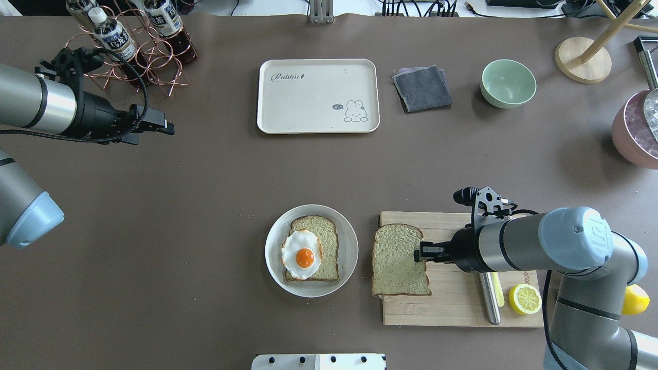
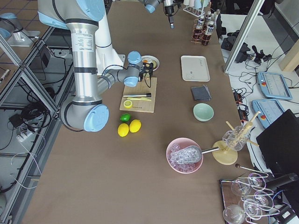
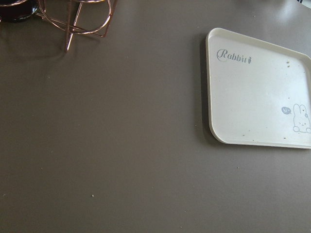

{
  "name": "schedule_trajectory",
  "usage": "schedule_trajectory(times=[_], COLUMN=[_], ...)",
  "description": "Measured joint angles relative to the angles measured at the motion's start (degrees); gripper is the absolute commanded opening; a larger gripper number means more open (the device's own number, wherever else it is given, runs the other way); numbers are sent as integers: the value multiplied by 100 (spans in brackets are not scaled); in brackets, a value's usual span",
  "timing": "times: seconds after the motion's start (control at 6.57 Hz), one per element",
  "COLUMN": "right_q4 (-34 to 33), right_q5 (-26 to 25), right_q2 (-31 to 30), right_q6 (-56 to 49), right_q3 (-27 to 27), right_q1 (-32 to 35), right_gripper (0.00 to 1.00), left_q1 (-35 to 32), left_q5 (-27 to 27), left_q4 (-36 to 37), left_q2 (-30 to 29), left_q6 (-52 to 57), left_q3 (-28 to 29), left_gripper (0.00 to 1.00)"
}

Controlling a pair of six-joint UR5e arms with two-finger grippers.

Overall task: Make sandwich and place on tray
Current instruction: 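Carry the bread slice over the egg and lay it on top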

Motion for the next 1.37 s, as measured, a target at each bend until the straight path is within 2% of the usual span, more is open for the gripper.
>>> schedule_trajectory(times=[0.3, 0.76, 1.07, 1.37], right_q4=[-9, -60, -68, -49], right_q5=[0, -158, -328, -446], right_q2=[507, 1551, 1987, 2167], right_q6=[330, 563, 542, 503], right_q3=[66, -685, -1207, -1617], right_q1=[32, -55, -143, -212], right_gripper=[0, 0, 0, 0], left_q1=[0, 0, 0, 0], left_q5=[6, 68, 74, 75], left_q4=[-12, -29, -33, -38], left_q2=[-5, -8, 14, 4], left_q6=[5, 11, 11, 12], left_q3=[58, 122, 128, 153], left_gripper=[97, 97, 97, 97])
